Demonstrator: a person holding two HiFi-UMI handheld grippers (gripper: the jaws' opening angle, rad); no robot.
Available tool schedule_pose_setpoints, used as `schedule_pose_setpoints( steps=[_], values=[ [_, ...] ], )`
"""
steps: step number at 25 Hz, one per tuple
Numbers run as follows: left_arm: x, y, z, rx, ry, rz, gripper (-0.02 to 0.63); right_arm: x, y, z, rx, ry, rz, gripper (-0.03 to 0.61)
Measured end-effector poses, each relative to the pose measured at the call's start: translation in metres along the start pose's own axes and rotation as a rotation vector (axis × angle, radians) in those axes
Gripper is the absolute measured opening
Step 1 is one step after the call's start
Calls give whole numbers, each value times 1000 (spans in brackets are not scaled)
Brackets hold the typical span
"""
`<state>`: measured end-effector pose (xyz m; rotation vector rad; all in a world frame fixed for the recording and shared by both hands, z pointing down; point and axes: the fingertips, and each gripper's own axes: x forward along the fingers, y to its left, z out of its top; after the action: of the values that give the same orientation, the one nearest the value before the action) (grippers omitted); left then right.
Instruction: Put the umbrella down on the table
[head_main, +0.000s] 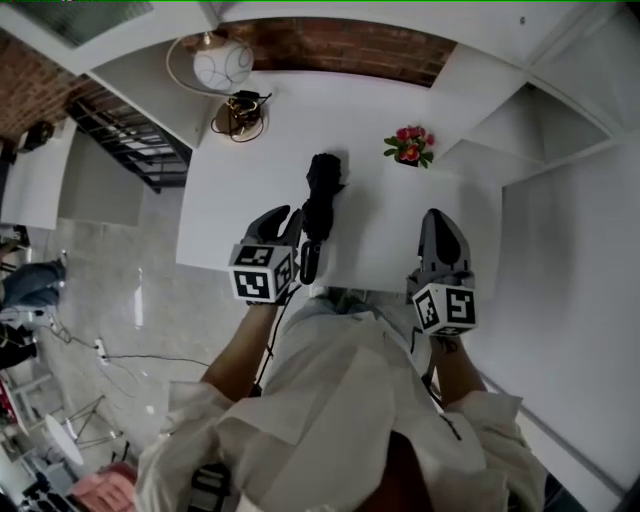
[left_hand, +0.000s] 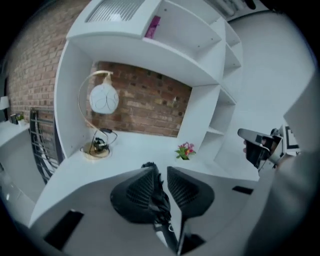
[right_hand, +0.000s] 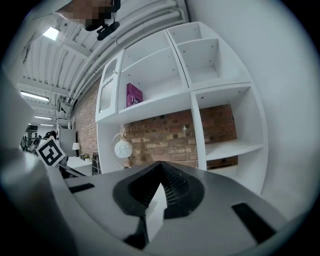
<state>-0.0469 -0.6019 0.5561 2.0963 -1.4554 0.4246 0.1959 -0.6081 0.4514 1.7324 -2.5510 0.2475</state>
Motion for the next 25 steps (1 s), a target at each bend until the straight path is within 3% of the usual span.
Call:
schedule_pose_setpoints(
  steps=[4, 10, 18, 25],
  values=[
    [-35, 6, 65, 62, -193, 41, 67, -13, -15, 32, -8, -63, -31, 18],
    [-90, -5, 137, 129, -457, 16, 58, -31, -33, 71, -17, -143, -78, 18],
    [-126, 5, 158, 143, -561, 44, 55, -49, -53, 101, -43, -204, -128, 18],
    [-132, 4, 157, 143, -562, 54, 54, -55, -61, 102, -42, -208, -143, 18]
  ],
)
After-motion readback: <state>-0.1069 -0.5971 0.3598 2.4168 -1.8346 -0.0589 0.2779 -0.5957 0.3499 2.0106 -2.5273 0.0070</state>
